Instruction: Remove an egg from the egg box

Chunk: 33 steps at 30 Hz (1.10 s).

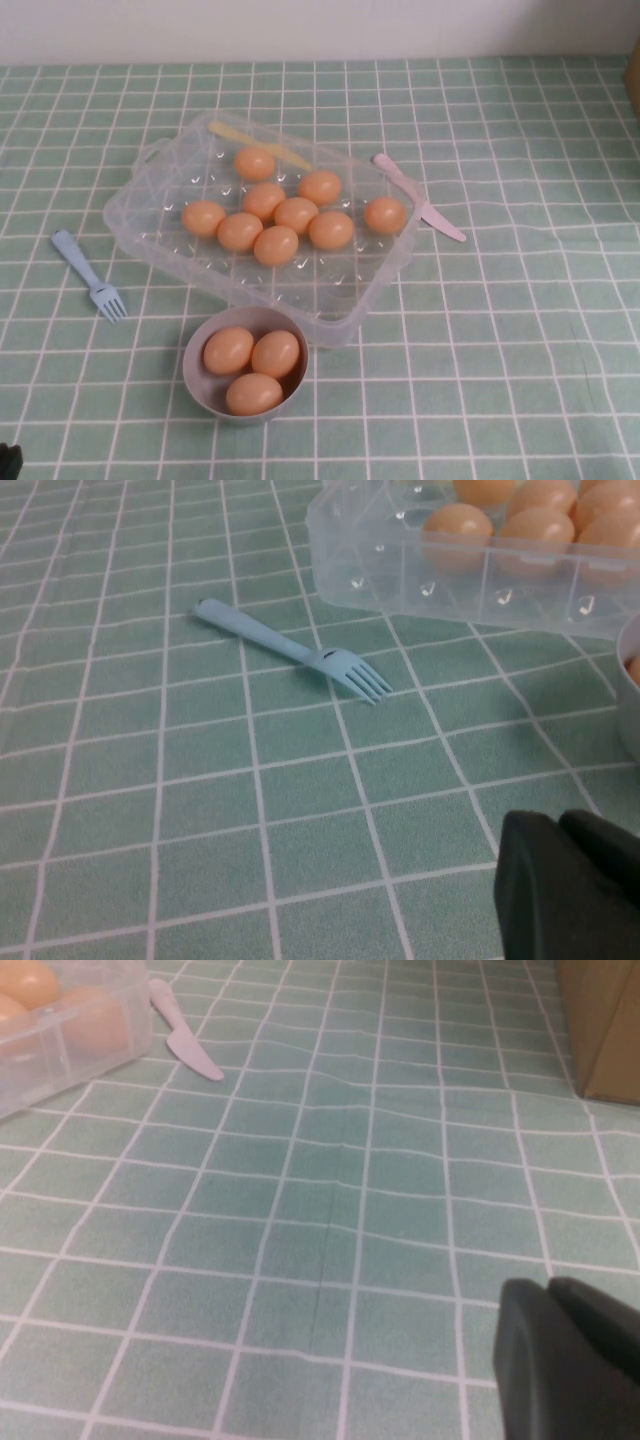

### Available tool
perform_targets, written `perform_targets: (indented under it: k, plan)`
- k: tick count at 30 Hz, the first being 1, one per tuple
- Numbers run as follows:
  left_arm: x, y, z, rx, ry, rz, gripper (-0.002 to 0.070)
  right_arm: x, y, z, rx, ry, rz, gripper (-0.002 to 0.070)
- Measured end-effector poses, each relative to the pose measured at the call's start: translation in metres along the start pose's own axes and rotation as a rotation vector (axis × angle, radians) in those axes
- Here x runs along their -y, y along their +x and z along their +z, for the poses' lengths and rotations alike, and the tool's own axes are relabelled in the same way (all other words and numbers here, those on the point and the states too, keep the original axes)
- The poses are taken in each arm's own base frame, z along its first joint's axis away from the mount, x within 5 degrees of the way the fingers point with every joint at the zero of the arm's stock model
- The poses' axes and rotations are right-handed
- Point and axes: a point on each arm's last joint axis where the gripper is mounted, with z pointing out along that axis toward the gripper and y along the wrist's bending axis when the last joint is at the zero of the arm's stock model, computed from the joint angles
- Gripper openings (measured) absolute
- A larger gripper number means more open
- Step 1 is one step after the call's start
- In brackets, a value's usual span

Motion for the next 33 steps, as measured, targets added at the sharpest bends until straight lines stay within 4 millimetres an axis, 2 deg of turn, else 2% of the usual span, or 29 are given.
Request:
perform_targets:
  k: [33]
  plan:
    - [0.0000, 0.0003, 0.0000, -0.004, 0.000, -0.003, -0.0002, 0.0000, 0.0000, 0.0000, 0.000, 0.000, 0.000, -0.0018]
